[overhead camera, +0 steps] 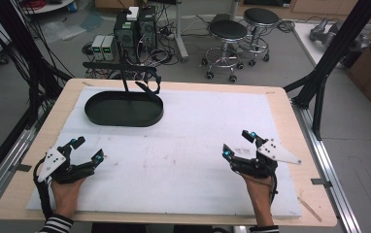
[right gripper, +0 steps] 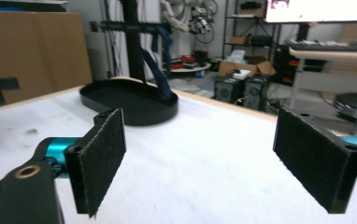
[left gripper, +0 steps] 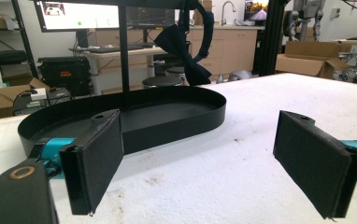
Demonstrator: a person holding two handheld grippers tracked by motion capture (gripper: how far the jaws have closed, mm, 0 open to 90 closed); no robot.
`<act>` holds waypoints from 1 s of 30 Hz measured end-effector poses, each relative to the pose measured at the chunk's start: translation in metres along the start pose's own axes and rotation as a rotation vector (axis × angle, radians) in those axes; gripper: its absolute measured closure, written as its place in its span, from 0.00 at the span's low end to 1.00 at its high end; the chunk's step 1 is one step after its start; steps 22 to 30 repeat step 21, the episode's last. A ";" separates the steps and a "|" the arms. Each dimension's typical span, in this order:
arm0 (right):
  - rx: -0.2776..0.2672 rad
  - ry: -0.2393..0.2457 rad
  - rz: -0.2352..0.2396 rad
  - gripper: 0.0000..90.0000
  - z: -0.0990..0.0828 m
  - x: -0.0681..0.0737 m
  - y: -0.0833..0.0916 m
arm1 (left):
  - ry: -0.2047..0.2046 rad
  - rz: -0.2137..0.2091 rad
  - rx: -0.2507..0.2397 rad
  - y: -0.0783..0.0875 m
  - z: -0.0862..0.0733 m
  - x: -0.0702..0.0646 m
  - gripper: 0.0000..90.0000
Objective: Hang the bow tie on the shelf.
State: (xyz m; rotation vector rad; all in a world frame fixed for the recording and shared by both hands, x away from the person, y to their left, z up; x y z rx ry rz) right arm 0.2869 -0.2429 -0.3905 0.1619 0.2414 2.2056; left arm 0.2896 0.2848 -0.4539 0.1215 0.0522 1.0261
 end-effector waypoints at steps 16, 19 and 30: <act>0.026 0.014 -0.083 0.14 -0.063 -0.006 0.001 | -0.004 0.006 -0.002 0.000 0.000 -0.001 0.18; 0.028 0.005 -0.089 0.14 -0.064 -0.007 0.002 | 0.001 0.005 -0.005 0.000 0.000 0.000 0.18; 0.011 -0.003 -0.094 0.14 -0.065 -0.007 0.003 | 0.006 0.009 -0.002 0.000 0.000 0.000 0.18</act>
Point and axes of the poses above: each handheld gripper's, and its own axes: y roughly backward along the jaws, z roughly out of its top, x roughly to its left, the point moved 2 cm from there along -y, roughly forward along the jaws, and after that the axes turned 7 degrees about x, right-handed, at the moved point
